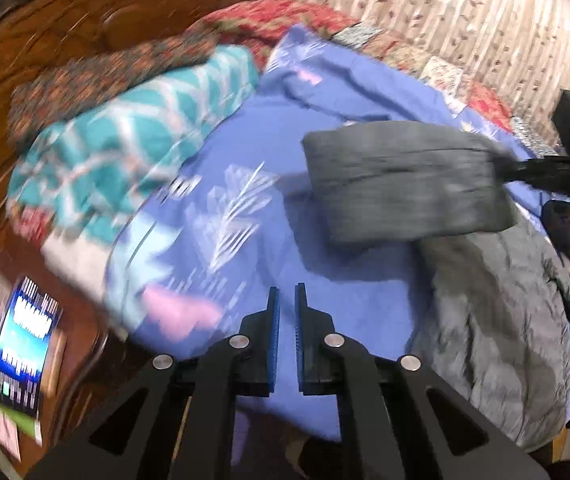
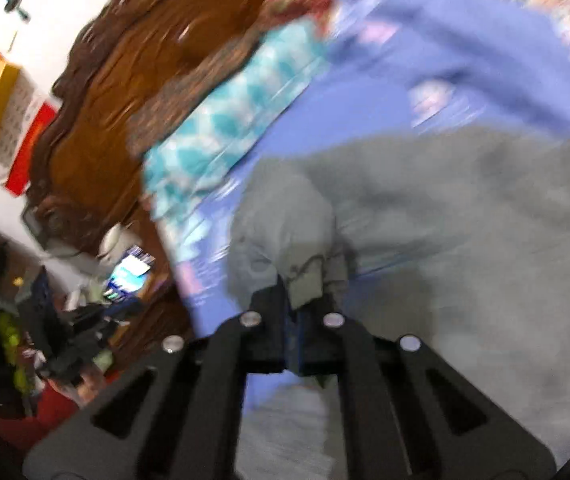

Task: Fold large clothes

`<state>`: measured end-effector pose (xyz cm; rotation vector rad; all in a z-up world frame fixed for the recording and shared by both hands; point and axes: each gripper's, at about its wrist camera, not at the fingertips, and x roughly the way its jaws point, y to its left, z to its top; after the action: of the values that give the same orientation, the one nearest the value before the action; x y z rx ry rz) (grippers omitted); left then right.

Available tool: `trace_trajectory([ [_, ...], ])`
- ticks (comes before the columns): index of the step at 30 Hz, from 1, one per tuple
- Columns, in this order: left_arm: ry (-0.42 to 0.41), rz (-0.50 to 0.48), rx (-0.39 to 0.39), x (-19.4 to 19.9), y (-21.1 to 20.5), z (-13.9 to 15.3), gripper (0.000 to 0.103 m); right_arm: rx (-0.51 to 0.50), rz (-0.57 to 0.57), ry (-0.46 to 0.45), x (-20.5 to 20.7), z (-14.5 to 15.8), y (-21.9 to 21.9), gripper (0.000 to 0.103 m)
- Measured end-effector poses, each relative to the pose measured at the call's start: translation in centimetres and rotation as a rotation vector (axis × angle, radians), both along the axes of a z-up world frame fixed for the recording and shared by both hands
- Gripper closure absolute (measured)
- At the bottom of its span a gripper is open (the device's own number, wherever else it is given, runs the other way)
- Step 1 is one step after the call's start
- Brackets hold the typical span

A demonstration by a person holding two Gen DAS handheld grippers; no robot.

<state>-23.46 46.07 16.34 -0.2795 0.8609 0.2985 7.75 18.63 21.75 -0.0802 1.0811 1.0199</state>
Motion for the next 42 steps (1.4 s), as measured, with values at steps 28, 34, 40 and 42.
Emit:
trace_trajectory([
  [28,0.215,-0.314,0.366,36.9,-17.8,-11.7,0.073,0.132,-0.973,0.029,0.3,-8.1,-43.4,0.052],
  [34,0.02,-0.27,0.204,30.5,-16.4,-5.4,0.073,0.315,-1.229,0.135,-14.4,-10.2,-51.8,0.051],
  [40,0.024,-0.294,0.004,29.6,-18.5,-5.4,0.073,0.58,-1.333,0.371,-18.7,-16.2,-51.3,0.051],
  [42,0.054,-0.322,0.003,29.8,-20.0,-6.7,0.073,0.651,-1.359,0.424,-18.4,-17.6,-50.4,0.051],
])
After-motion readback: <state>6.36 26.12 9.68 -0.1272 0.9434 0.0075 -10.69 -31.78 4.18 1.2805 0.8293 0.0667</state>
